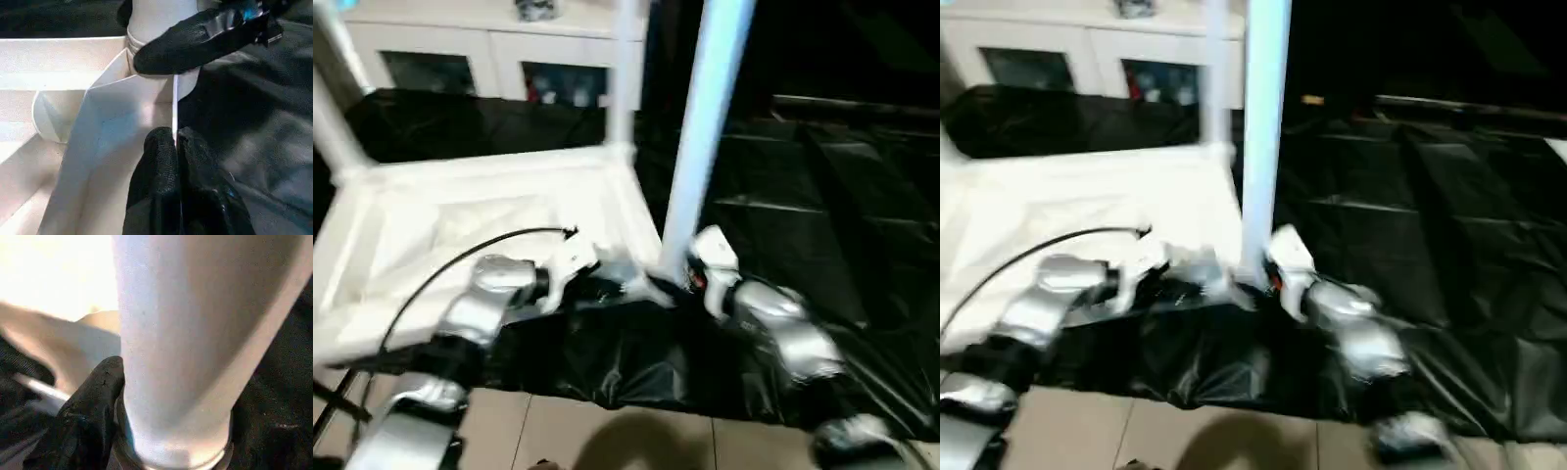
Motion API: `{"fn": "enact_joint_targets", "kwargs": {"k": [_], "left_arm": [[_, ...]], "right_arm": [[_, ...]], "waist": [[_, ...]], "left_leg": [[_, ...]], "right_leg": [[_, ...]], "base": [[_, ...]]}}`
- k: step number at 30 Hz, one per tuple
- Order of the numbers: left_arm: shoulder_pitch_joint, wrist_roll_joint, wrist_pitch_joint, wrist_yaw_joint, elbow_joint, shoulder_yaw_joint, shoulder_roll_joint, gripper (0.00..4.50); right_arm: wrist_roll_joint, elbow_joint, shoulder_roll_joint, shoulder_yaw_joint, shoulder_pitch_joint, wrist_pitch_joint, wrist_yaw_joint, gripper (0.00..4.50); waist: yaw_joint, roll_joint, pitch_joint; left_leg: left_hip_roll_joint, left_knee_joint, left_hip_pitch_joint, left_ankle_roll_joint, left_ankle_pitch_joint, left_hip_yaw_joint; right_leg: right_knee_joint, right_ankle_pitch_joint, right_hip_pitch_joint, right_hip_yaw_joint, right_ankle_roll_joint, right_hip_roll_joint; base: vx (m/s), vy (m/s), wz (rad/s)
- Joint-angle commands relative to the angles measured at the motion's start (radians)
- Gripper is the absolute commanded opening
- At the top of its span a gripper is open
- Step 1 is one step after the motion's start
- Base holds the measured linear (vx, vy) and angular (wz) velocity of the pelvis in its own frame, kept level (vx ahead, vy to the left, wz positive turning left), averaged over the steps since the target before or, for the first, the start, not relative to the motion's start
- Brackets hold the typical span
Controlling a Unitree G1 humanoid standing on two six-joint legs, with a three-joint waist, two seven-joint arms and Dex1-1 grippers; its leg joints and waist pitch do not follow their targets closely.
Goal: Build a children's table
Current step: Rotate leg to tighten
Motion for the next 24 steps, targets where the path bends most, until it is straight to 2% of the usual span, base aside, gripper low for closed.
{"fn": "enact_joint_targets", "kwargs": {"k": [1, 3, 4, 5, 6, 8, 10, 11, 12, 14, 18, 20, 21, 24], "left_arm": [[-0.014, -0.026, 0.005, 0.044, -0.041, -0.016, -0.077, 0.0], [-0.008, -0.019, 0.022, 0.09, -0.06, -0.031, -0.131, 0.0], [-0.008, -0.019, 0.023, 0.09, -0.06, -0.031, -0.132, 0.0], [-0.008, -0.017, 0.023, 0.093, -0.063, -0.034, -0.139, 0.0], [-0.009, -0.016, 0.022, 0.093, -0.062, -0.034, -0.139, 0.0], [-0.012, -0.016, 0.019, 0.093, -0.058, -0.035, -0.137, 0.0], [-0.016, -0.015, 0.007, 0.088, -0.048, -0.032, -0.124, 0.0], [-0.018, -0.016, 0.0, 0.08, -0.044, -0.029, -0.117, 0.0], [-0.019, -0.016, -0.004, 0.076, -0.042, -0.028, -0.114, 0.0], [-0.012, -0.022, -0.015, 0.048, -0.056, -0.021, -0.092, 0.0], [0.002, -0.037, -0.033, -0.014, -0.072, -0.021, -0.061, 0.0], [0.007, -0.043, -0.041, -0.043, -0.075, -0.022, -0.043, 0.0], [0.009, -0.049, -0.05, -0.076, -0.077, -0.024, -0.027, 0.0], [0.008, -0.059, -0.069, -0.131, -0.077, -0.026, 0.001, 0.0]], "right_arm": [[-0.045, 0.063, 0.059, 0.035, -0.009, 0.03, -0.087, 2.71], [-0.063, 0.113, 0.122, 0.029, -0.04, 0.019, -0.181, 2.71], [-0.064, 0.114, 0.123, 0.03, -0.04, 0.018, -0.182, 2.71], [-0.074, 0.127, 0.135, 0.038, -0.047, 0.004, -0.188, 2.71], [-0.068, 0.13, 0.14, 0.036, -0.049, -0.002, -0.179, 2.71], [-0.057, 0.132, 0.143, 0.03, -0.051, -0.008, -0.17, 3.26], [-0.032, 0.127, 0.139, 0.01, -0.055, -0.007, -0.164, 3.46], [-0.028, 0.126, 0.131, 0.007, -0.057, -0.007, -0.158, 3.46], [-0.028, 0.126, 0.127, 0.007, -0.059, -0.008, -0.154, 3.75], [-0.05, 0.121, 0.101, 0.02, -0.058, -0.024, -0.137, 3.84], [-0.045, 0.097, 0.06, 0.036, -0.049, -0.042, -0.05, 3.84], [-0.046, 0.072, 0.029, 0.056, -0.038, -0.05, 0.018, 3.84], [-0.034, 0.036, -0.004, 0.071, -0.025, -0.052, 0.101, 3.84], [0.0, -0.038, -0.06, 0.095, -0.002, -0.049, 0.24, 3.84]], "waist": [[-0.003, 0.003, -0.062], [-0.006, 0.004, -0.064], [-0.006, 0.004, -0.063], [-0.005, -0.001, -0.064], [-0.004, 0.004, -0.064], [-0.005, 0.004, -0.062], [-0.005, 0.005, -0.063], [-0.005, 0.008, -0.062], [-0.006, 0.006, -0.063], [-0.006, 0.006, -0.064], [-0.002, 0.007, -0.065], [-0.002, 0.008, -0.065], [-0.002, 0.001, -0.062], [0.0, 0.003, -0.062]], "left_leg": [[0.017, -0.066, 0.014, -0.019, -0.248, -0.005], [0.016, -0.065, 0.012, -0.021, -0.235, -0.005], [0.016, -0.066, 0.014, -0.019, -0.24, -0.005], [0.016, -0.065, 0.012, -0.01, -0.234, -0.004], [0.015, -0.064, 0.012, -0.004, -0.231, -0.003], [0.015, -0.065, 0.011, -0.002, -0.244, -0.003], [0.016, -0.066, 0.013, -0.004, -0.253, -0.004], [0.017, -0.067, 0.013, -0.005, -0.256, -0.005], [0.017, -0.067, 0.013, -0.006, -0.257, -0.005], [0.017, -0.066, 0.012, -0.003, -0.248, -0.004], [0.016, -0.063, 0.01, 0.01, -0.226, -0.003], [0.017, -0.063, 0.01, 0.012, -0.229, -0.002], [0.017, -0.064, 0.011, 0.015, -0.242, -0.002], [0.019, -0.064, 0.011, 0.024, -0.247, -0.003]], "right_leg": [[-0.079, -0.216, 0.039, 0.039, -0.186, -0.064], [-0.076, -0.2, 0.039, 0.038, -0.193, -0.065], [-0.078, -0.199, 0.04, 0.038, -0.192, -0.064], [-0.077, -0.19, 0.043, 0.038, -0.189, -0.064], [-0.078, -0.181, 0.042, 0.039, -0.187, -0.064], [-0.08, -0.193, 0.042, 0.038, -0.184, -0.064], [-0.08, -0.207, 0.041, 0.038, -0.183, -0.064], [-0.08, -0.205, 0.041, 0.038, -0.182, -0.063], [-0.08, -0.197, 0.041, 0.038, -0.184, -0.063], [-0.078, -0.177, 0.042, 0.039, -0.188, -0.063], [-0.074, -0.129, 0.046, 0.038, -0.204, -0.063], [-0.074, -0.131, 0.046, 0.038, -0.206, -0.063], [-0.077, -0.156, 0.046, 0.038, -0.199, -0.062], [-0.079, -0.178, 0.047, 0.039, -0.194, -0.063]], "base": [[0.0, 0.0, 0.0], [0.0, 0.0, 0.0], [0.0, 0.0, 0.0], [0.0, 0.0, 0.0], [0.0, 0.0, 0.0], [0.0, 0.0, 0.0], [0.0, 0.0, 0.0], [0.0, 0.0, 0.0], [0.0, 0.0, 0.0], [0.0, 0.0, 0.0], [0.0, 0.0, 0.0], [0.0, 0.0, 0.0], [0.0, 0.0, 0.0], [0.0, 0.0, 0.0]]}}
